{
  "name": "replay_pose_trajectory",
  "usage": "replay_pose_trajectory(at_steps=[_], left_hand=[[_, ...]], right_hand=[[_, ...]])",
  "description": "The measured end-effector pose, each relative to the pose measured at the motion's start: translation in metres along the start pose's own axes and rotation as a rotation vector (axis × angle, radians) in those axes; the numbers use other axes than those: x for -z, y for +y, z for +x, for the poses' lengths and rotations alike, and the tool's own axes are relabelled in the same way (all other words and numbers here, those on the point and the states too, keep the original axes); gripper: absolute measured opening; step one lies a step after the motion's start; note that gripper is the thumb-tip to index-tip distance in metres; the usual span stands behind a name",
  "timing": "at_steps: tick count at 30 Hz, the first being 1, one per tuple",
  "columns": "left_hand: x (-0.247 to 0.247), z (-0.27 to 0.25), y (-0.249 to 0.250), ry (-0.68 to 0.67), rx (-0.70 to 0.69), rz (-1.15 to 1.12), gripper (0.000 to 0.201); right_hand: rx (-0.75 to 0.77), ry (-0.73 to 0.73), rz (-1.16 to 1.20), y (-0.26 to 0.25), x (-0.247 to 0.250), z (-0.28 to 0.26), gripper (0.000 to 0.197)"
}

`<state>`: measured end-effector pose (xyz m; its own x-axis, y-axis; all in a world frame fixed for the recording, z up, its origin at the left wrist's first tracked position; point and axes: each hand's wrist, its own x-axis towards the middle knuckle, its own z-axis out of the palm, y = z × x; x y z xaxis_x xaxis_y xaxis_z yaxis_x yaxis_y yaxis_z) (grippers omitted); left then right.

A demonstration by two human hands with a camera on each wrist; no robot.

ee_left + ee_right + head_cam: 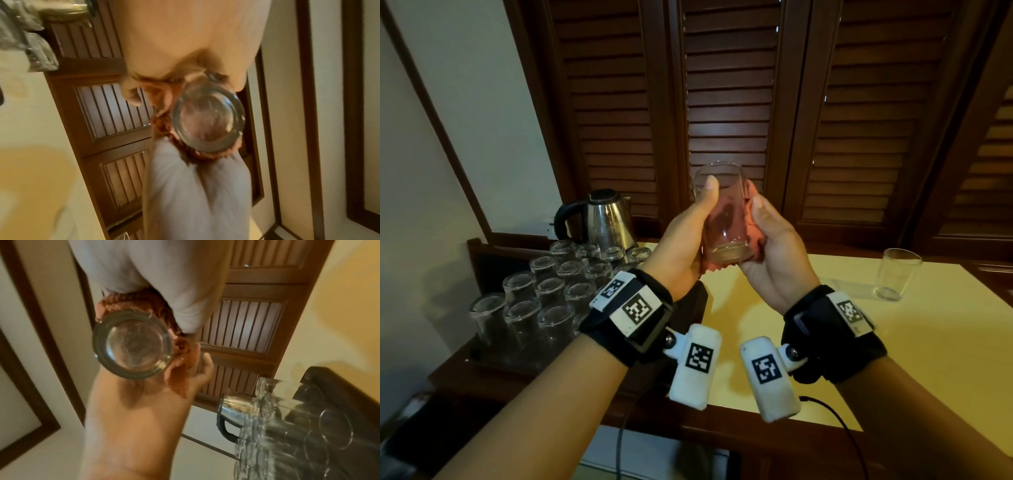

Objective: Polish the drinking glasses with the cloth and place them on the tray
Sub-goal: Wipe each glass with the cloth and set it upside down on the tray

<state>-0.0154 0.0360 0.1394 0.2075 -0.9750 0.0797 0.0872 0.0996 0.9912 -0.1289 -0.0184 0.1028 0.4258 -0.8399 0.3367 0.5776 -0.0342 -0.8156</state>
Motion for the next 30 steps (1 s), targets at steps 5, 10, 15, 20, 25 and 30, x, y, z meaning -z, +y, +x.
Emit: replay_pose_trajectory(at_steps=[5, 10, 15, 20, 25, 30], left_hand=[[-0.001, 0.009, 0.001, 0.105, -0.056, 0.006, 0.030], [-0.004, 0.008, -0.008, 0.098, -0.061, 0.040, 0.038], [0.001, 0.013, -0.014, 0.113, -0.015, 0.049, 0.064], [-0.011, 0.016, -0.022, 0.155, -0.100, 0.047, 0.057], [-0.002, 0.016, -0.019, 0.031, -0.014, 0.024, 0.056], [-0.009, 0.015, -0.019, 0.138, -0.077, 0.012, 0.043]], right_hand=[[0.115, 0.003, -0.270, 0.002, 0.000, 0.004, 0.041], [0.069, -0.013, -0.156, 0.009, -0.001, 0.005, 0.048], [0.075, 0.029, -0.130, 0.011, 0.006, 0.004, 0.038], [0.094, 0.028, -0.196, 0.011, 0.001, 0.005, 0.049], [-0.023, 0.059, 0.100, 0.006, 0.012, 0.005, 0.044], [0.094, 0.066, -0.305, 0.013, 0.009, 0.005, 0.045]])
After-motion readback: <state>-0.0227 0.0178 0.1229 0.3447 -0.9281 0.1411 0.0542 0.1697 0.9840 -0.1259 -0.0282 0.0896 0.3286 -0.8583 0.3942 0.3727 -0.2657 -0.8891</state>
